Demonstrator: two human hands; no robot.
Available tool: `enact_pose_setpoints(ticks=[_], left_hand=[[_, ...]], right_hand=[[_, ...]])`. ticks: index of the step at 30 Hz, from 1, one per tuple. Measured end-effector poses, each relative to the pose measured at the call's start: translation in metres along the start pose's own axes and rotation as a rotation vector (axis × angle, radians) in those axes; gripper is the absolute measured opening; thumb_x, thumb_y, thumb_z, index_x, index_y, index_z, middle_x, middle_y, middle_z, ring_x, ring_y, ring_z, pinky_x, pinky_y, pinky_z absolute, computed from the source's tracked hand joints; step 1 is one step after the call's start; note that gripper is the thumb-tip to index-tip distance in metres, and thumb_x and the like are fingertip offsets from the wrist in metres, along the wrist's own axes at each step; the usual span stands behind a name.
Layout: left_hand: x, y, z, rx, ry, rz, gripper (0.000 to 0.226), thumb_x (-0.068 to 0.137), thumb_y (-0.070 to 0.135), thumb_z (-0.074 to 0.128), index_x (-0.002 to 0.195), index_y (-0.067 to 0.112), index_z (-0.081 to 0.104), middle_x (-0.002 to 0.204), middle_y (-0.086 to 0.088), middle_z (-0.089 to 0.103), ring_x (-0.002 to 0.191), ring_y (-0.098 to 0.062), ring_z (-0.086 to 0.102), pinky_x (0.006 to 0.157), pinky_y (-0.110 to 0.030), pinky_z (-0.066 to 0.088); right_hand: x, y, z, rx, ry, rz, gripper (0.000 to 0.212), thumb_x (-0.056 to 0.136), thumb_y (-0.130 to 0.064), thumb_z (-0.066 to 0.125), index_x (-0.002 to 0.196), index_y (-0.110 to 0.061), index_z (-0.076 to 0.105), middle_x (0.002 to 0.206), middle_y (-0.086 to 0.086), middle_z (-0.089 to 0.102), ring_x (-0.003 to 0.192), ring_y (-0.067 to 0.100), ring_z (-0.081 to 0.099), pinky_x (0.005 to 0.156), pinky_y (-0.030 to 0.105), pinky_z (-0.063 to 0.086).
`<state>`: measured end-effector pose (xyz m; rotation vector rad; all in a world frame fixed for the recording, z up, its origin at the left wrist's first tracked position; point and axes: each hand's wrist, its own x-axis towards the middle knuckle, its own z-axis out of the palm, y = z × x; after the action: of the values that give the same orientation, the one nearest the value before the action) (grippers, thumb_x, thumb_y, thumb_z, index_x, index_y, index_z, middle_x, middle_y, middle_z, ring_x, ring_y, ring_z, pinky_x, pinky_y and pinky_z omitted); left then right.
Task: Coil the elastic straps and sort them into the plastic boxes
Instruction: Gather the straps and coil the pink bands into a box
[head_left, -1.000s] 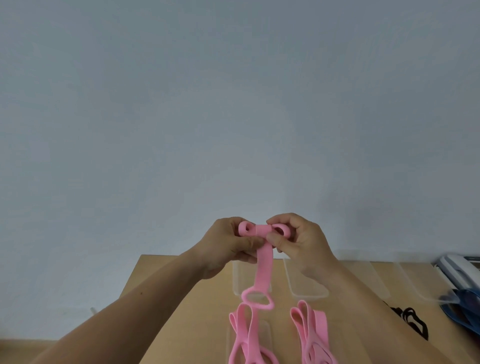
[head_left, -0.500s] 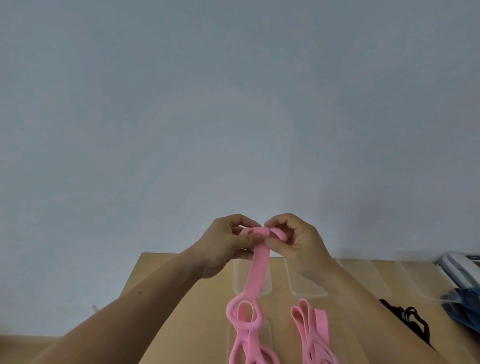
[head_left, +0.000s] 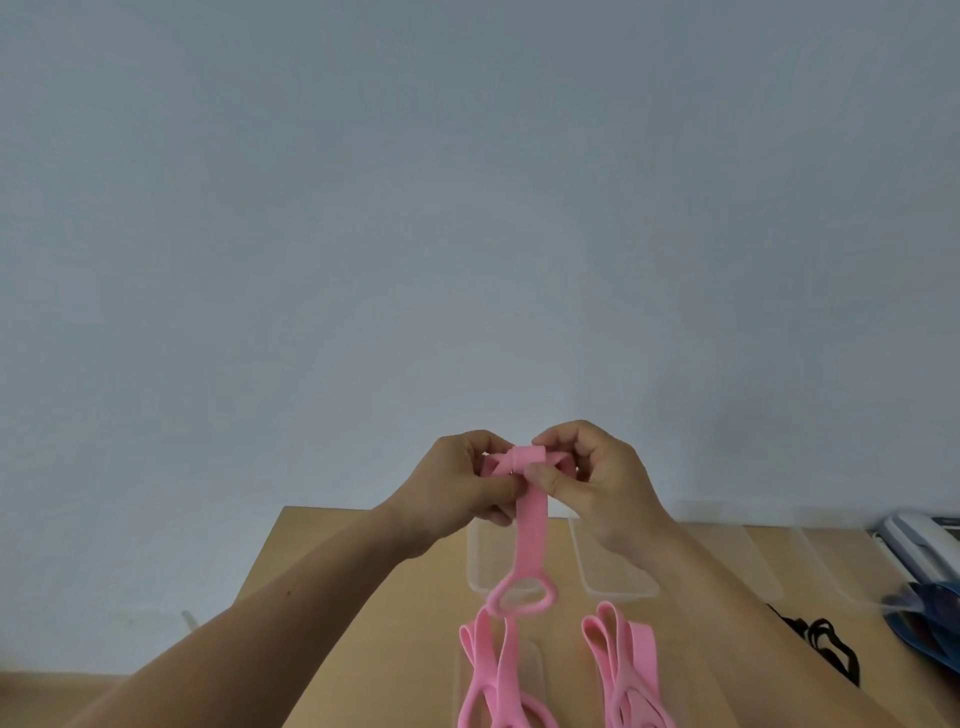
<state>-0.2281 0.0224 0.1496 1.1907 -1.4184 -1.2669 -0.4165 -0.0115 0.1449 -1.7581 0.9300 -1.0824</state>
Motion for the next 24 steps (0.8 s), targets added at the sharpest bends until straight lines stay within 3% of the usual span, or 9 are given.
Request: enact_pose_setpoints(ticks=[4, 7, 12, 16, 20, 24], left_hand=[[-0.0038, 0.0057, -0.002, -0.124, -0.083, -0.07, 0.033, 0.079, 0.012, 0.068, 0.107, -0.003, 0.06, 0.095, -0.021, 0.074, 0.091, -0.037, 0.072, 0.077, -0.04, 0.06], [-0.0047, 0.0083, -0.0026, -0.182, -0.099, -0.115, 0.026, 0.084, 0.021, 0.069, 0.1, 0.002, 0.062, 0.093, -0.021, 0.073, 0.088, -0.038, 0.072, 0.075, -0.04, 0.059], [-0.0036, 0.0067, -0.0003, -0.244, -0.042, -0.107, 0.021, 0.086, 0.005, 0.074, 0.103, 0.001, 0.064, 0.095, -0.027, 0.072, 0.08, -0.036, 0.072, 0.068, -0.036, 0.058], [-0.0022, 0.0038, 0.0014, -0.187, 0.004, -0.016, 0.022, 0.083, -0.006, 0.073, 0.102, 0.0, 0.065, 0.094, -0.024, 0.07, 0.083, -0.035, 0.072, 0.072, -0.036, 0.059], [-0.0028, 0.0011, 0.0018, -0.117, 0.028, 0.037, 0.023, 0.08, -0.008, 0.074, 0.098, 0.006, 0.067, 0.101, -0.031, 0.067, 0.091, -0.042, 0.07, 0.08, -0.042, 0.06], [-0.0041, -0.0008, 0.0011, -0.1, 0.02, -0.01, 0.038, 0.077, -0.003, 0.079, 0.108, 0.006, 0.06, 0.1, -0.029, 0.065, 0.088, -0.041, 0.071, 0.076, -0.04, 0.059]], right_hand=[[-0.0026, 0.0006, -0.0031, -0.055, -0.037, -0.008, 0.027, 0.08, -0.016, 0.08, 0.091, -0.036, 0.066, 0.086, -0.008, 0.069, 0.072, 0.009, 0.058, 0.071, 0.036, 0.053], [-0.0039, 0.0007, -0.0036, -0.081, -0.064, -0.007, 0.03, 0.077, -0.016, 0.08, 0.09, -0.039, 0.066, 0.085, -0.013, 0.068, 0.071, 0.006, 0.058, 0.07, 0.03, 0.053], [-0.0038, 0.001, -0.0032, 0.01, -0.1, 0.031, 0.034, 0.067, -0.015, 0.08, 0.09, -0.035, 0.066, 0.083, -0.012, 0.065, 0.072, 0.009, 0.059, 0.073, 0.035, 0.054], [-0.0036, 0.0027, -0.0069, 0.205, -0.138, 0.143, 0.035, 0.074, -0.024, 0.079, 0.106, -0.019, 0.065, 0.085, 0.0, 0.068, 0.069, 0.019, 0.062, 0.068, 0.033, 0.055], [-0.0023, 0.0027, -0.0058, 0.226, -0.125, 0.205, 0.014, 0.089, -0.023, 0.071, 0.092, -0.009, 0.071, 0.078, 0.011, 0.071, 0.066, 0.023, 0.063, 0.061, 0.03, 0.052], [-0.0037, 0.0023, -0.0047, 0.165, -0.116, 0.159, 0.015, 0.081, -0.029, 0.079, 0.085, -0.015, 0.074, 0.073, 0.009, 0.07, 0.06, 0.019, 0.061, 0.059, 0.029, 0.052]])
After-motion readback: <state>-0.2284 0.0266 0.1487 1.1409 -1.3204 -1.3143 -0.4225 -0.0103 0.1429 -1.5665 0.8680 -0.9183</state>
